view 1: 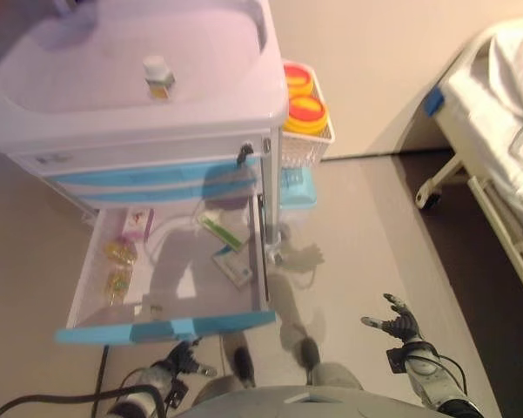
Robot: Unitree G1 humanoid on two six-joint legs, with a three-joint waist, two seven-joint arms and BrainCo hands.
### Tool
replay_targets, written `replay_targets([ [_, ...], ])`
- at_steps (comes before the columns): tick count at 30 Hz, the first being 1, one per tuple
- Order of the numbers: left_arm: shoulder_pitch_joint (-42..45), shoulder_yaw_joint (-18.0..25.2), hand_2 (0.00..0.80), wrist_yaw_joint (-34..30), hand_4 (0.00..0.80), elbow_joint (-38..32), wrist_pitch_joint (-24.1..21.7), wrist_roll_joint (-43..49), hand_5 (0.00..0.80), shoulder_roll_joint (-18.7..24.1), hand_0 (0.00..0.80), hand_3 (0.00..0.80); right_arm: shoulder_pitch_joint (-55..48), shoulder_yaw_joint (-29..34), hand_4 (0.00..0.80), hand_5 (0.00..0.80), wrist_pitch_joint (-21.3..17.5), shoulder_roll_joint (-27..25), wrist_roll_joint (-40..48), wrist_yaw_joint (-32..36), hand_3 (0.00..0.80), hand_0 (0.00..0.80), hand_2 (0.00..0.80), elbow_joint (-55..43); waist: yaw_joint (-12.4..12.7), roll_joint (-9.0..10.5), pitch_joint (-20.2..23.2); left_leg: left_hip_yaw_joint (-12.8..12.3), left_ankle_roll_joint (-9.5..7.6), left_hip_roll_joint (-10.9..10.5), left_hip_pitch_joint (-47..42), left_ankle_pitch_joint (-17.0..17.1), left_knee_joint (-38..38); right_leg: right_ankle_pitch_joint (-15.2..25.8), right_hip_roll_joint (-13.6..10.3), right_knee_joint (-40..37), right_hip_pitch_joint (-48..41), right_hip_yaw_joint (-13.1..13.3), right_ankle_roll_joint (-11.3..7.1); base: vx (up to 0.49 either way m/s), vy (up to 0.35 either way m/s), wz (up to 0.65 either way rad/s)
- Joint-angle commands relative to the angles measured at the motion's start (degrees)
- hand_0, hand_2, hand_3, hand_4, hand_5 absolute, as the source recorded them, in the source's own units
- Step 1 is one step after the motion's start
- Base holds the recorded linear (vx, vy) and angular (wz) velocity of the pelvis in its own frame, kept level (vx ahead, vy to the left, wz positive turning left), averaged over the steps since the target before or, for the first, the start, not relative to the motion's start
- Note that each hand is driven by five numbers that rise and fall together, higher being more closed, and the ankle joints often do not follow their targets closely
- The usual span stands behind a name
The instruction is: Open the drawer and pick up the medicine
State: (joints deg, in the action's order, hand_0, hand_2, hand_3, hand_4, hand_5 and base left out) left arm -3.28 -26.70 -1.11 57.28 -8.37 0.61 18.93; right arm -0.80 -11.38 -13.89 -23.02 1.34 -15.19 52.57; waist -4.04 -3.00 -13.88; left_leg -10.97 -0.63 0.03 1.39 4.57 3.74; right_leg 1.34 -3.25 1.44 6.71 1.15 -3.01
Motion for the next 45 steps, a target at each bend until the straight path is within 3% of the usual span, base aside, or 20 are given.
replay_targets([
  [1,-3.9,0.15,0.0,2.93,0.0,-3.49,-3.56,-0.37,0.0,1.16,0.0,0.0,5.21,-4.32,0.0,0.0,-2.78,0.25,-2.56,-2.53,0.0,0.0,0.0,0.01,0.24,1.61,-4.11,4.65,-1.74,-2.92,5.47,-10.66,-11.92,-1.94,-0.64,5.01,3.24,-2.81,-1.41,-0.152,0.035,-0.25],
  [8,-8.33,0.33,0.0,6.43,0.0,-14.28,-1.52,0.22,0.0,6.75,0.0,0.0,8.77,-8.01,0.0,0.0,-0.41,-2.63,-3.63,-3.64,0.0,0.0,0.0,-2.43,0.18,1.06,-9.78,5.04,-2.15,-3.67,15.16,-10.9,-21.21,-3.46,-0.91,14.29,12.7,-2.68,-0.24,-0.076,0.034,-0.04],
  [14,-16.34,2.78,0.0,6.68,0.0,-25.14,3.33,-5.16,0.0,17.63,0.0,0.0,9.25,-8.0,0.0,0.0,0.3,-5.05,-1.88,-4.58,0.0,0.0,0.0,-5.92,-0.16,0.67,-12.94,4.72,-2.6,-3.98,21.25,-12.13,-27.53,-5.01,-0.61,20.9,19.06,-2.24,0.43,-0.025,0.018,-0.02],
  [19,-26.03,6.63,0.0,6.05,0.0,-27.65,6.82,-6.73,0.0,28.11,0.0,0.0,7.9,-7.04,0.0,0.0,0.59,-6.56,-1.19,-5.15,0.0,0.0,0.0,-8.23,-1.26,0.69,-14.41,4.04,-2.91,-3.43,24.17,-13.44,-31.02,-6.17,-0.29,24.47,22.14,-1.48,0.93,0.012,0.003,-0.02],
  [24,-35.45,8.07,0.0,6.57,0.0,-23.38,9.41,-7.44,0.0,34.65,0.0,0.0,6.72,-6.2,0.0,0.0,0.71,-7.74,-2.05,-5.39,0.0,0.0,0.0,-9.29,-2.52,1.09,-15.56,3.15,-3.36,-2.88,26.63,-14.68,-33.92,-6.6,0.27,26.73,24.7,-0.96,1.43,0.003,0.002,-0.01],
  [35,-47.71,10.84,0.0,20.64,0.0,-12.28,10.37,-11.33,0.0,36.35,0.0,0.0,6.77,-8.12,0.0,0.0,0.43,-7.03,-2.33,-5.69,0.0,0.0,0.0,-9.06,-3.78,2.4,-15.91,2.27,-3.12,-1.72,28.94,-15.32,-35.67,-6.77,1.4,27.62,26.97,-0.62,1.89,-0.003,-0.005,-0.08],
  [45,-46.25,11.9,0.0,21.87,0.0,-11.9,10.14,-12.0,0.0,33.25,0.0,0.0,7.6,-9.2,0.0,0.0,0.97,-5.56,-3.06,-5.89,0.0,0.0,0.0,-9.83,-3.53,2.79,-15.55,1.86,-2.91,-1.57,27.62,-14.9,-33.71,-6.58,1.78,26.04,25.89,-0.53,1.69,-0.002,-0.004,-0.03],
])
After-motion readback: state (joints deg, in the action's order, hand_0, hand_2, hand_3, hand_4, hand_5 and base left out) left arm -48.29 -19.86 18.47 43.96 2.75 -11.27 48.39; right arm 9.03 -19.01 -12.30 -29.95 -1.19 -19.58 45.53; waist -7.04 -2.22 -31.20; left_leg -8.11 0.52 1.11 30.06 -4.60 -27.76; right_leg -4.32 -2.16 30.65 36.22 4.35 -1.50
